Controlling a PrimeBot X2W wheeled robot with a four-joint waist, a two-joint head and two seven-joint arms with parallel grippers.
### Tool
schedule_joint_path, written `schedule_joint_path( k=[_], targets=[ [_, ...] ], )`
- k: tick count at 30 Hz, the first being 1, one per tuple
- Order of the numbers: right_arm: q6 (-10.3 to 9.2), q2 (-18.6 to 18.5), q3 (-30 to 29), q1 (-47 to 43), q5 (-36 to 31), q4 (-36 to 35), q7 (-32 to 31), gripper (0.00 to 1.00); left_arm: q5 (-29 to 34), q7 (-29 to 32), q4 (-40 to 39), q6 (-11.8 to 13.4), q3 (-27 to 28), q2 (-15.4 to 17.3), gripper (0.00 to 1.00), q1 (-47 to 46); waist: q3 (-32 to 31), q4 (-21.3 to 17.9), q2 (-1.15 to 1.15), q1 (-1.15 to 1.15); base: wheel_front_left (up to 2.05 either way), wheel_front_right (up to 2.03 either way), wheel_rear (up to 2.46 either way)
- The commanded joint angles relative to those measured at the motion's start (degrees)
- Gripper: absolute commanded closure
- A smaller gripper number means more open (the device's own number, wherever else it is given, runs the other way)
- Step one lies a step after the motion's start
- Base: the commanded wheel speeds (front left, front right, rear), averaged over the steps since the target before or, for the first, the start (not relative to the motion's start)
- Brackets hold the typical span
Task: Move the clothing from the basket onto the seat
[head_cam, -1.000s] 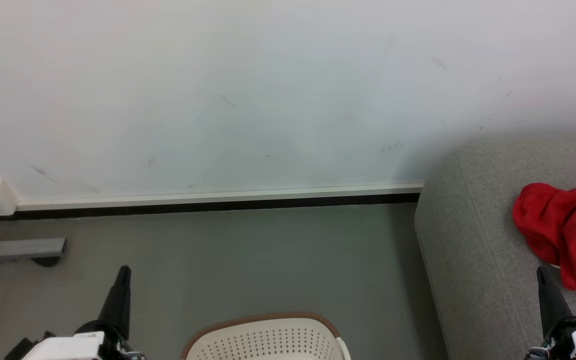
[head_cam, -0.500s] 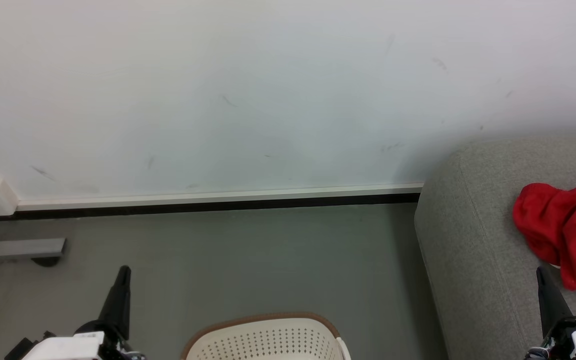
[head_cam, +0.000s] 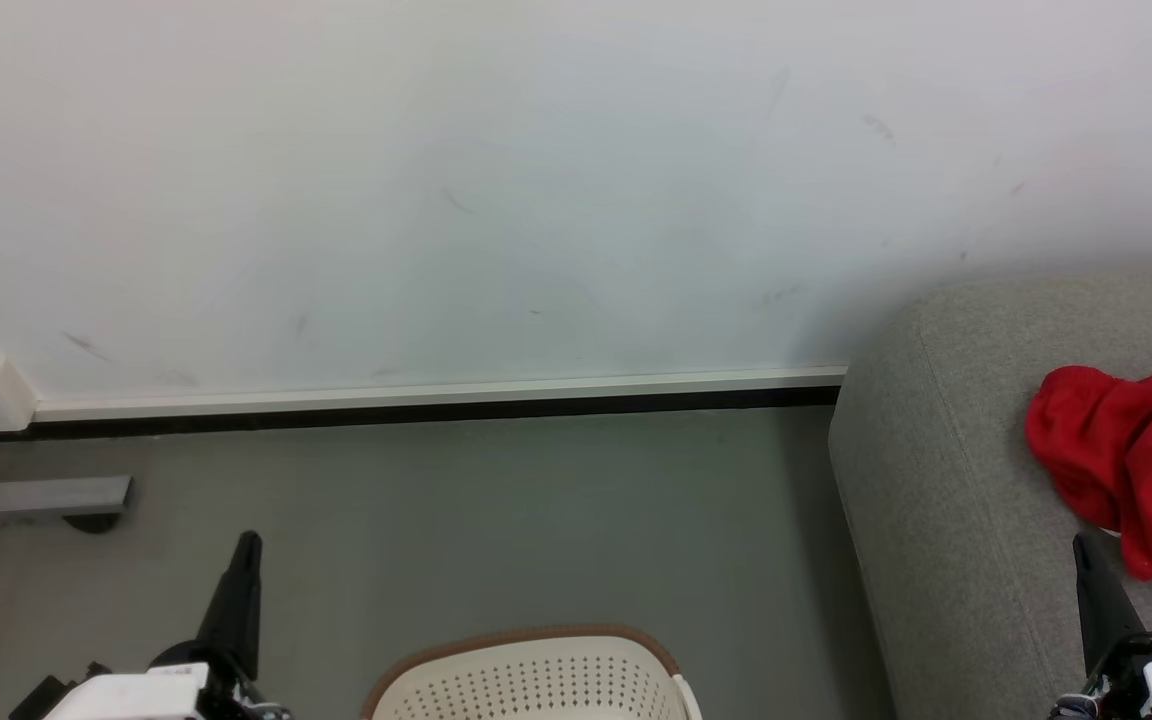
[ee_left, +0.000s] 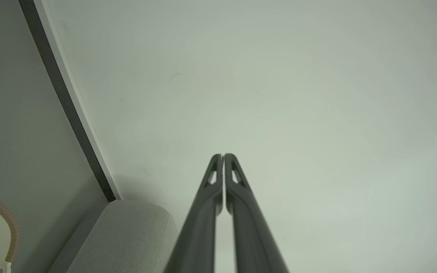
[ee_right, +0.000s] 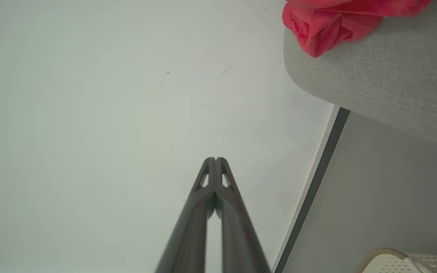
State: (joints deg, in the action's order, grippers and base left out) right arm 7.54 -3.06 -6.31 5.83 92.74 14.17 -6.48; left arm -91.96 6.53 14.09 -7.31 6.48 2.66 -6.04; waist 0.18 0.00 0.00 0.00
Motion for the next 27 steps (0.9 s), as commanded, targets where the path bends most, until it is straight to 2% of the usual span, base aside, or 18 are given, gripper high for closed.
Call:
schedule_joint_path(
  k=[1, 27],
  targets=[
    [-0.1, 0.1, -0.3, 0.7, -0.3, -0.3, 0.0, 1.0, -0.8, 0.2, 0.0, -0.4, 0.2, 0.4, 1.0, -0.5, 0.0, 0.0, 0.0, 0.0, 0.0, 0.0, 0.0],
    [-0.1, 0.2, -0.4, 0.7, -0.4, -0.3, -0.1, 1.0, -0.8, 0.2, 0.0, -0.4, 0.2, 0.4, 1.0, -0.5, 0.0, 0.0, 0.0, 0.0, 0.0, 0.0, 0.0]
  ],
)
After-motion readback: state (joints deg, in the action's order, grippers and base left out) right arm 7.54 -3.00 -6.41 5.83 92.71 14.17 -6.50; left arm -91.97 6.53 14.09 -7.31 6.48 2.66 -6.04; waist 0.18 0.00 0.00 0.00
